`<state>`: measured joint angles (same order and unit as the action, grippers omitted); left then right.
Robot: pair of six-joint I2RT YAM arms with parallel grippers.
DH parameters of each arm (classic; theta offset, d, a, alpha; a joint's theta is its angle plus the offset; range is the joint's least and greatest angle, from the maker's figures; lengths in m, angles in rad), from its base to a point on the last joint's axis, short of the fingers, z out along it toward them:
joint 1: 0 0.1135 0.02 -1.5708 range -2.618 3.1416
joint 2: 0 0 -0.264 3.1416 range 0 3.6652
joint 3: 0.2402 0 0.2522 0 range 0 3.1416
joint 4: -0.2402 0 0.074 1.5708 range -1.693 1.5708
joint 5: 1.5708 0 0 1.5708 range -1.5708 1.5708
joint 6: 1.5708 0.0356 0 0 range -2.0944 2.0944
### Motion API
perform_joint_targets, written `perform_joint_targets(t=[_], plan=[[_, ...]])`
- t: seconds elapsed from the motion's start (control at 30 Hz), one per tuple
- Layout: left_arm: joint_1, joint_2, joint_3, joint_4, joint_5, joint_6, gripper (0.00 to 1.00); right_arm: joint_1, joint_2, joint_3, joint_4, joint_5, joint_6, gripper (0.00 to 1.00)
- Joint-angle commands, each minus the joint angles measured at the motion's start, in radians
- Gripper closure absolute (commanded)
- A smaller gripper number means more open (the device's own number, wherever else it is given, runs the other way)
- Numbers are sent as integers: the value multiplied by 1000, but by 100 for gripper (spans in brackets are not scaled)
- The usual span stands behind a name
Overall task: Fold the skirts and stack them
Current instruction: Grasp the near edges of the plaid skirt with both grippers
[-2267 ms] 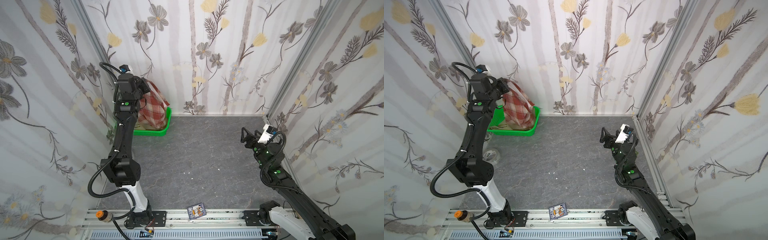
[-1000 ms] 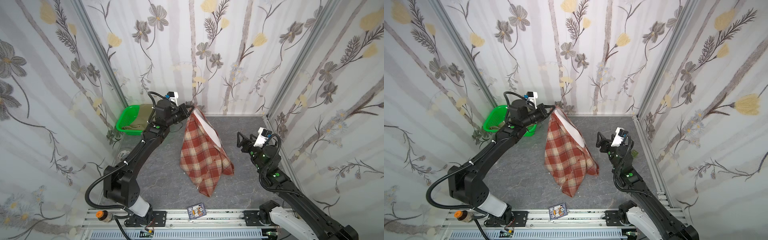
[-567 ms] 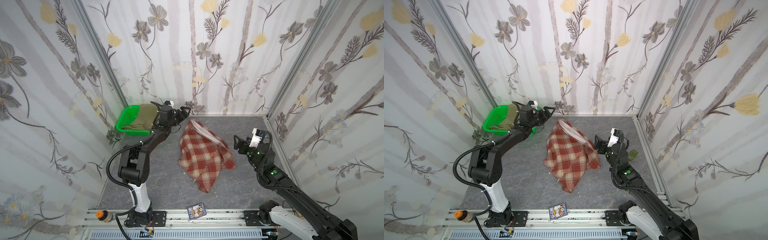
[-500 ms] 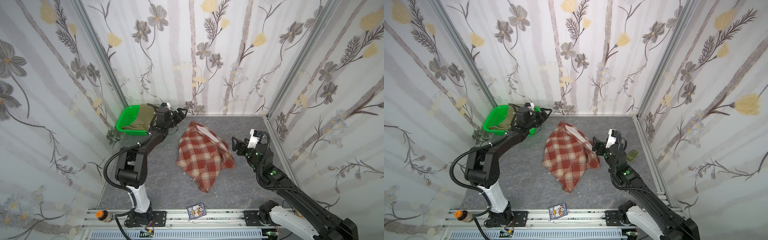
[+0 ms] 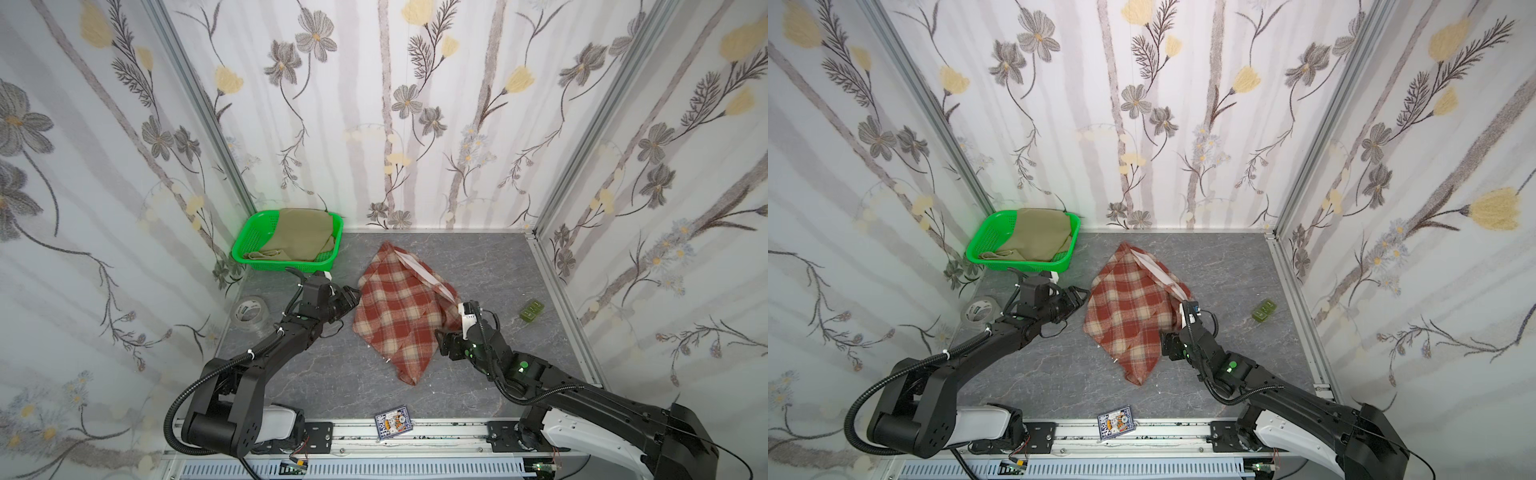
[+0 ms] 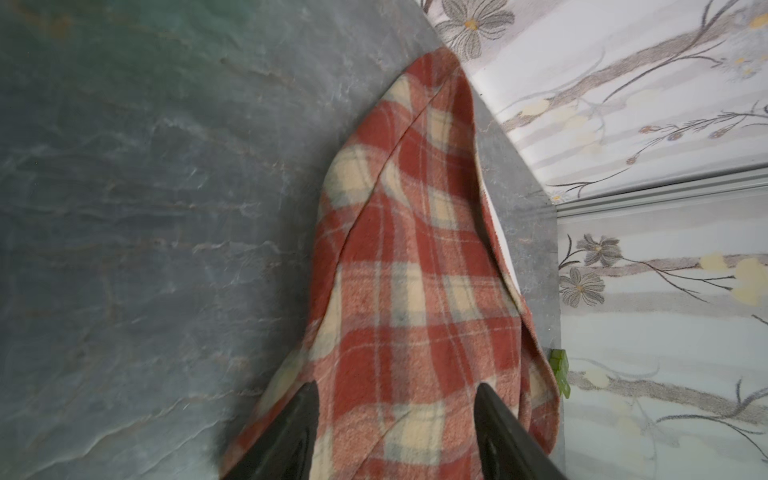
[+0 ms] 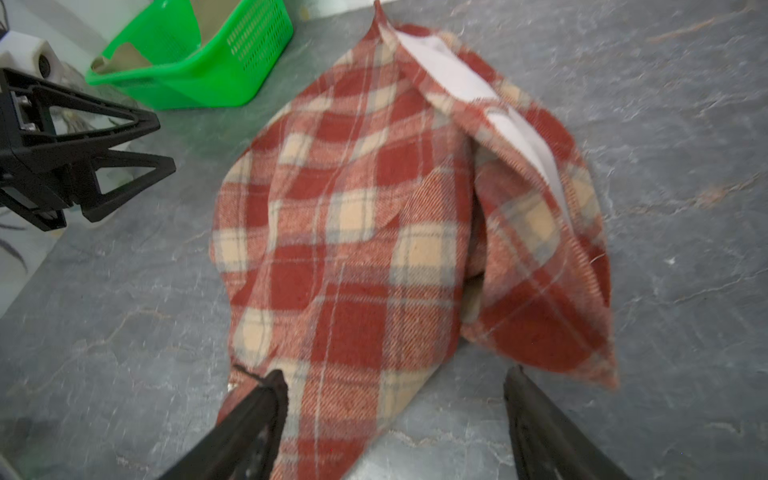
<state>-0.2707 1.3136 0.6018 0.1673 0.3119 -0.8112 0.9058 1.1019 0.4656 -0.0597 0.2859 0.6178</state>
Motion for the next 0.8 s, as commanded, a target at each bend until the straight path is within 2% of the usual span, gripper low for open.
perform_joint_targets(t=[0.0,0.13,0.23,0.43,0.67,0.77], plan=[[-20,-32,-37,-45,-39,-11,38,46,23,6,-45,-14,64,20],[-48,-51,-47,-140,-87,14,39,99,16,-10,-42,-31,119,20],[-59,-83,-77,-160,-83,14,39,128,18,-26,-44,-28,147,19],[-83,-59,-131,-170,-67,-8,39,143,21,-27,-71,-2,186,18],[-102,-24,-134,-169,-101,16,37,142,104,2,-72,-71,194,19],[-108,-15,-132,-167,-119,21,36,142,123,3,-33,-142,172,19]])
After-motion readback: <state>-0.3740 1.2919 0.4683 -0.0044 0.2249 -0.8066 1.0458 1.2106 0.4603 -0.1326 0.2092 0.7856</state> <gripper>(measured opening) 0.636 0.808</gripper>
